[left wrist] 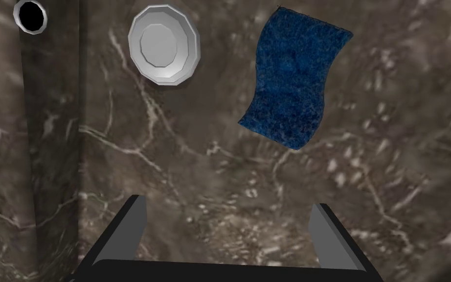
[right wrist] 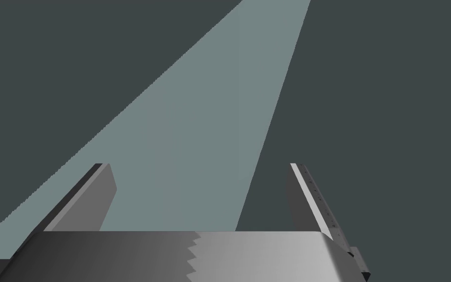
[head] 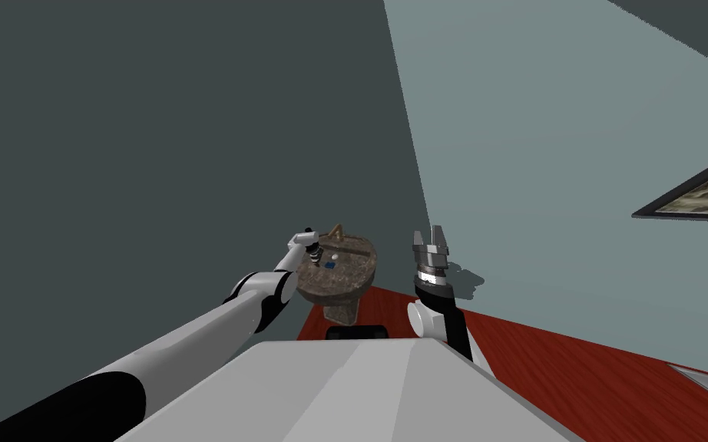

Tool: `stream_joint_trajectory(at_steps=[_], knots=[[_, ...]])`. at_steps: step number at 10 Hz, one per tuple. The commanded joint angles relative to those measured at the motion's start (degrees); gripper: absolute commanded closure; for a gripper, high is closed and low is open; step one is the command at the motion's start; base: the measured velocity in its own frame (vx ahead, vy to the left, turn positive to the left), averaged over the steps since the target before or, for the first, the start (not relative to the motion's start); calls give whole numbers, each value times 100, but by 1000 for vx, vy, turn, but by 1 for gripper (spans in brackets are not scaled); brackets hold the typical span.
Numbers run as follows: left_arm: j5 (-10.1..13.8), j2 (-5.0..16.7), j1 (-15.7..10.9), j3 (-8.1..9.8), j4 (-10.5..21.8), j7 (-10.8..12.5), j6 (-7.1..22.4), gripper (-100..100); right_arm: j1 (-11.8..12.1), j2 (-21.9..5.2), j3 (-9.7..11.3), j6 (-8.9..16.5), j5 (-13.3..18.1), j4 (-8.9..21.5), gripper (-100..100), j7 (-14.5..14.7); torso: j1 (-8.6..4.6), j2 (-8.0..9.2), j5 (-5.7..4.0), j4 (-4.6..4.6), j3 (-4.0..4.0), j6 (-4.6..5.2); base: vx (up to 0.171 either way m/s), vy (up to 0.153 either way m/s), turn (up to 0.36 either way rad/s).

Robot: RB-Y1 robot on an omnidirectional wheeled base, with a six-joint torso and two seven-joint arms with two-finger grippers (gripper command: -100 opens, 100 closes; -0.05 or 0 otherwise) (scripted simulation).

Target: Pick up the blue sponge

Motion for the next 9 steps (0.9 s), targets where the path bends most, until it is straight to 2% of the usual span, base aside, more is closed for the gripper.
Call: stream_joint_trajectory(at_steps=[1, 2, 3, 4, 8, 9], knots=[[-25, -35, -197, -10, 286, -50, 69, -100, 0, 0, 0, 0, 0, 0, 0, 0, 0, 0, 0, 0, 0, 0, 17, -42, 0], [-25, -35, -197, -10, 358, -50, 69, -100, 0, 0, 0, 0, 0, 0, 0, 0, 2, 0, -1, 1, 0, -1, 10, -16, 0], [-61, -116, -278, -27, 506, -105, 241, -100, 0, 0, 0, 0, 0, 0, 0, 0, 11, 2, 1, 1, 1, -2, 11, -21, -7], [-61, -116, -278, -27, 506, -105, 241, -100, 0, 0, 0, 0, 0, 0, 0, 0, 11, 2, 2, 1, 2, -1, 12, -20, -4], [-161, -348, -514, -74, 928, -260, 730, -100, 0, 0, 0, 0, 0, 0, 0, 0, 16, 5, 2, 2, 3, -2, 6, -17, 26], [-138, -288, -539, -59, 982, -249, 606, -100, 0, 0, 0, 0, 0, 0, 0, 0, 14, 5, 2, 2, 3, -2, 1, -11, 9]])
